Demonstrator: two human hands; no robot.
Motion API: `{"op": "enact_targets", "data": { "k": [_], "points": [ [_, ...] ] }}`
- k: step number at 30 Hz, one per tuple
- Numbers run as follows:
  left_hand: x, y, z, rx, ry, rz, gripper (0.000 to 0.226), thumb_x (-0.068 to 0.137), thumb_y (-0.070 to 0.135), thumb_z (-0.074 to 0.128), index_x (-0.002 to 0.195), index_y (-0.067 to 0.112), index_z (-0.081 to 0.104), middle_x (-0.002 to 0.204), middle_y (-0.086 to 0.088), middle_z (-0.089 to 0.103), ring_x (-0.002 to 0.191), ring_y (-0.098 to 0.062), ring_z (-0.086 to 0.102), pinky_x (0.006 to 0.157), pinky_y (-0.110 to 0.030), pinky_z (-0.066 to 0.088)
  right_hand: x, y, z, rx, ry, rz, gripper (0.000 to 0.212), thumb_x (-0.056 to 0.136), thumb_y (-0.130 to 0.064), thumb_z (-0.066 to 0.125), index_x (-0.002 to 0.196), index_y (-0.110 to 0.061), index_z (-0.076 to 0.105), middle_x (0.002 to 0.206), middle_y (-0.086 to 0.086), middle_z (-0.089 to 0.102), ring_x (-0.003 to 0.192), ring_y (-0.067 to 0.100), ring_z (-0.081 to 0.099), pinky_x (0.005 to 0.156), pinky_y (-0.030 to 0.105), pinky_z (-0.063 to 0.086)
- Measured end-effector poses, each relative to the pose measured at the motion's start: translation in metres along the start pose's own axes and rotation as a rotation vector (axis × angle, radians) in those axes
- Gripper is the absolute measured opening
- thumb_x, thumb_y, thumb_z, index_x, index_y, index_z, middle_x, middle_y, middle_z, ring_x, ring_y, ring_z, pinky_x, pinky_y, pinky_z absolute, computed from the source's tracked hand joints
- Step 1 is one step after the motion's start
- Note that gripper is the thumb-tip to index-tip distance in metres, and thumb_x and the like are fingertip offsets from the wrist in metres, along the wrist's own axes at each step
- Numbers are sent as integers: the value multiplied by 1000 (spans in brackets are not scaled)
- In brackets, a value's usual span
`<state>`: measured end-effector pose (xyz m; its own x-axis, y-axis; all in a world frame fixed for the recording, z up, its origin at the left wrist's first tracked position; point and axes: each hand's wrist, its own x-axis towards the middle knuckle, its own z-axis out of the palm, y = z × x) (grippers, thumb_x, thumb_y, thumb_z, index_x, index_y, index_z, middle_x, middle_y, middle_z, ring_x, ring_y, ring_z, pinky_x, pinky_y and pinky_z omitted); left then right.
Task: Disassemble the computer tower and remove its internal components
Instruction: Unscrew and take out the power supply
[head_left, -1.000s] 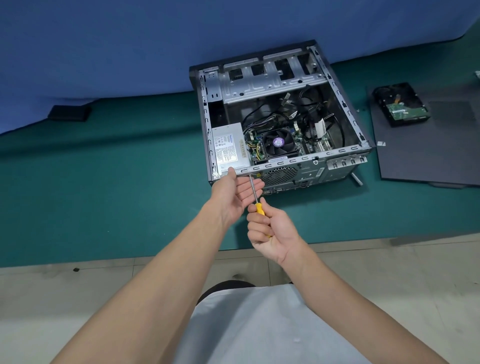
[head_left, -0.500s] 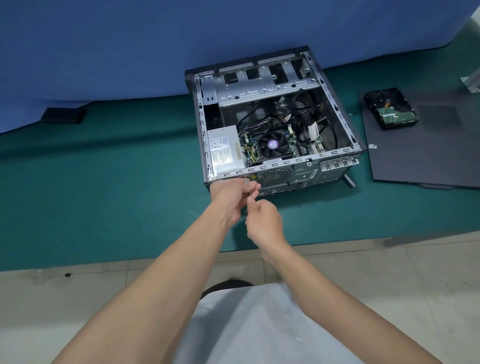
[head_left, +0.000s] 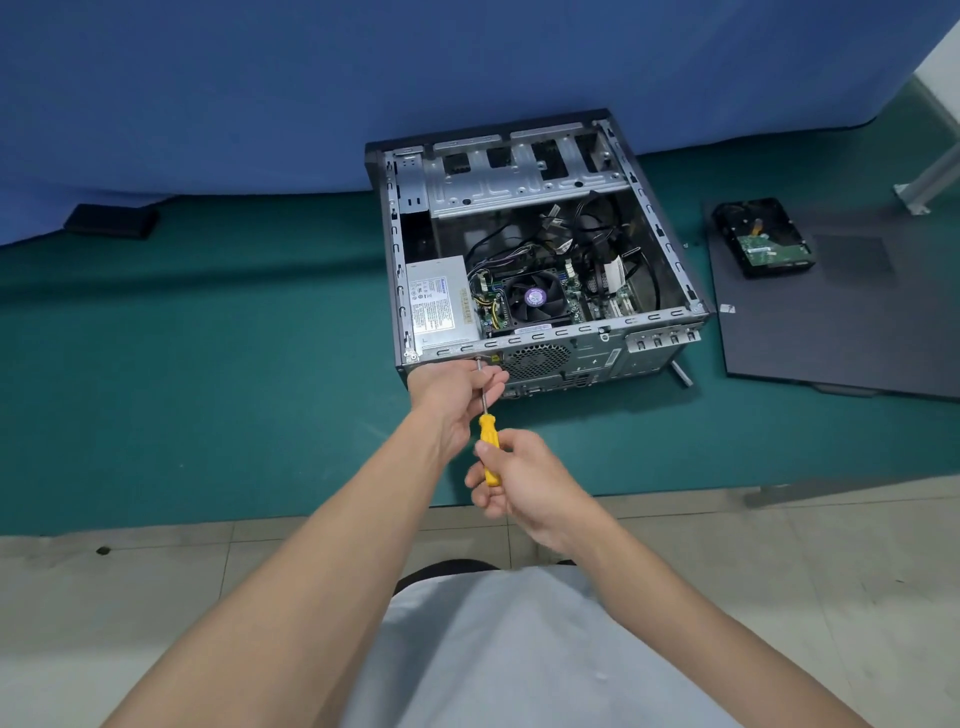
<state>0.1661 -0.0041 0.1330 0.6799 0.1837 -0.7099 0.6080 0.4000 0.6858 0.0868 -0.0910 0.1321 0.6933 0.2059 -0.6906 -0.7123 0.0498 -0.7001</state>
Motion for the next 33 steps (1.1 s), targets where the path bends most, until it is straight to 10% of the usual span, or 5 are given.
{"op": "enact_targets", "data": {
  "k": [5, 14, 23, 30, 33],
  "points": [
    [-6, -4, 5, 25, 42, 43, 11, 85, -17, 57, 88, -6, 59, 81, -19, 67, 69, -21, 70, 61, -25, 59, -1, -2, 17, -770, 373, -162, 15, 94, -17, 48, 102, -5, 44, 97, 15, 52, 84, 37, 67, 75, 47, 54],
    [-7, 4, 3, -11, -43, 13, 12, 92, -16, 46, 89, -9, 54, 81, -24, 64, 70, -26, 68, 56, -23, 58, -4, -14, -22, 435, -264, 102, 15, 96, 0, 46, 108, 6, 54, 87, 25, 63, 70, 32, 68, 58, 31, 56],
    [-3, -3, 5, 190, 146, 131, 15, 85, -15, 60, 84, 0, 57, 85, -20, 68, 77, -27, 72, 66, -31, 59, 1, -2, 1, -480, 317, -162, 8, 86, -11, 60, 85, -15, 53, 83, 11, 66, 49, 13, 67, 47, 23, 54],
    [-8, 1, 4, -39, -35, 29, 13, 93, -16, 43, 90, -9, 53, 81, -23, 64, 71, -27, 68, 58, -25, 59, -6, -15, -18, 363, -211, 87, 13, 97, -1, 47, 105, 5, 54, 87, 22, 62, 68, 30, 67, 59, 30, 56],
    [-8, -1, 2, -65, -53, 13, 10, 92, -15, 48, 96, -10, 55, 86, -23, 66, 73, -27, 69, 59, -25, 59, -6, -13, -15, 267, -116, 41, 14, 95, 4, 48, 108, 8, 53, 87, 20, 61, 66, 28, 68, 60, 28, 57]
  ]
}}
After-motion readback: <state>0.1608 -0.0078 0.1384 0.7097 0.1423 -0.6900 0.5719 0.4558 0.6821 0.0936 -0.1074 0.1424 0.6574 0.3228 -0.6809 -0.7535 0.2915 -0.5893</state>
